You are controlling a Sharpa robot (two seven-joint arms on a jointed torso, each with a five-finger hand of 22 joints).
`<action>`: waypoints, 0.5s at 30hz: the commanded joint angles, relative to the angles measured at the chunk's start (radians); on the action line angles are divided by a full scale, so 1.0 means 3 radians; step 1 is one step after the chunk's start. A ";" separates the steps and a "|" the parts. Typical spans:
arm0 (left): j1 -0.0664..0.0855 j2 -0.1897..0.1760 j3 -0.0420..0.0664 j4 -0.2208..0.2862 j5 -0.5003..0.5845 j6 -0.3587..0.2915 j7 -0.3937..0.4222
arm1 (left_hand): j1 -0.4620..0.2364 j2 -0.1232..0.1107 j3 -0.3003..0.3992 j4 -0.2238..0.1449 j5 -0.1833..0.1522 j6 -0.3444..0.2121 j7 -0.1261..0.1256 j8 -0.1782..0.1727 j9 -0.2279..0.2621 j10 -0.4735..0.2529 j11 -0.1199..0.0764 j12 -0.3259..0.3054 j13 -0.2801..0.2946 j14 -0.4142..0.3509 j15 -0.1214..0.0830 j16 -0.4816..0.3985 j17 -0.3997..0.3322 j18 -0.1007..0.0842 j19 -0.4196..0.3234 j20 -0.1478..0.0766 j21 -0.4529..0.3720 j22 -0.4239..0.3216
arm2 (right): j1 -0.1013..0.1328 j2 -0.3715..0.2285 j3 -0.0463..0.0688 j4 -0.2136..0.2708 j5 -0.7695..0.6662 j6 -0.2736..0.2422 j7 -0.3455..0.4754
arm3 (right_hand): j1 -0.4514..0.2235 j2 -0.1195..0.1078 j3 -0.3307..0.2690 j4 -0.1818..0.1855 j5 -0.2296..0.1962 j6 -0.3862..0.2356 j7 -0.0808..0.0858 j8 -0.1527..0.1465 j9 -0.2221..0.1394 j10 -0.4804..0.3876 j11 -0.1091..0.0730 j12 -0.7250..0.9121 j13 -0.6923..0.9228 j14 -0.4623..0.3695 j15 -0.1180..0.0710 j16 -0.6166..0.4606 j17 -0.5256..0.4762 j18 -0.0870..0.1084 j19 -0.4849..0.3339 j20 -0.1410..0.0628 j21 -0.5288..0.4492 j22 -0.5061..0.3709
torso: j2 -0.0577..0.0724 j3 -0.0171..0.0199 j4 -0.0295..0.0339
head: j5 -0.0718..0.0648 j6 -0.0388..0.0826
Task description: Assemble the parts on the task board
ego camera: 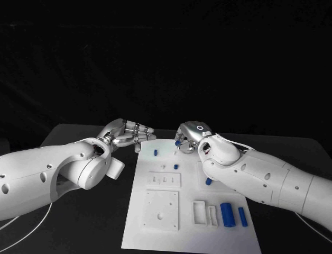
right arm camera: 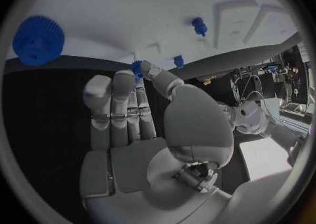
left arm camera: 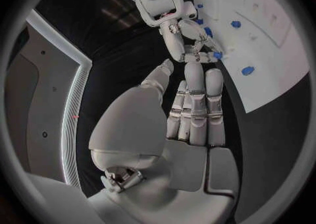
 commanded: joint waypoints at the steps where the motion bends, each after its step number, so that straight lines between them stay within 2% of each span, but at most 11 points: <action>1: 0.0010 0.0011 0.0003 0.0003 0.0022 0.0050 0.0015 | 0.0005 0.0017 -0.0003 0.0016 -0.0020 -0.0016 -0.0005 -0.0001 0.0005 -0.0017 -0.0001 0.0002 0.0006 0.0013 0.0010 0.0016 -0.0003 0.0044 -0.0009 0.0008 0.0015 -0.0003 | -0.0002 0.0011 -0.0004 -0.0010 -0.0055 0.0046 0.0013 | 0.0028 0.0014 -0.0010 0.0004 0.0015 0.0028 -0.0002 0.0011 0.0167 0.0064 -0.0041 0.0011 0.0251 -0.0008 -0.0020 -0.0022 0.0003 0.0038 0.0128 -0.0021 -0.0011 0.0007 | 0.0002 -0.0002 -0.0001 | 0.0006 -0.0009; 11: 0.0011 0.0022 0.0003 -0.0006 0.0022 0.0054 0.0013 | 0.0009 0.0017 -0.0008 0.0022 -0.0024 -0.0016 -0.0002 -0.0001 0.0005 -0.0017 0.0000 0.0002 0.0006 0.0013 0.0012 0.0020 -0.0006 0.0044 -0.0010 0.0008 0.0018 -0.0007 | -0.0003 0.0030 -0.0016 -0.0026 -0.0056 0.0072 0.0016 | 0.0028 0.0018 -0.0024 0.0004 0.0030 0.0025 -0.0002 0.0011 0.0164 0.0062 -0.0041 0.0012 0.0247 -0.0007 -0.0019 -0.0025 0.0003 0.0035 0.0132 -0.0021 -0.0036 0.0023 | 0.0004 -0.0005 0.0004 | 0.0020 -0.0014; 15: 0.0011 0.0025 0.0003 -0.0009 0.0023 0.0057 0.0012 | 0.0009 0.0017 -0.0008 0.0022 -0.0024 -0.0016 -0.0002 -0.0001 0.0005 -0.0017 0.0000 0.0002 0.0006 0.0013 0.0012 0.0020 -0.0006 0.0044 -0.0010 0.0008 0.0018 -0.0007 | -0.0004 0.0038 -0.0018 -0.0044 -0.0055 0.0098 0.0017 | 0.0030 0.0024 -0.0036 0.0007 0.0021 0.0015 0.0002 0.0010 0.0159 0.0051 -0.0038 0.0010 0.0240 -0.0007 -0.0016 -0.0029 0.0003 0.0033 0.0137 -0.0019 -0.0055 0.0043 | 0.0005 -0.0005 -0.0002 | 0.0018 -0.0015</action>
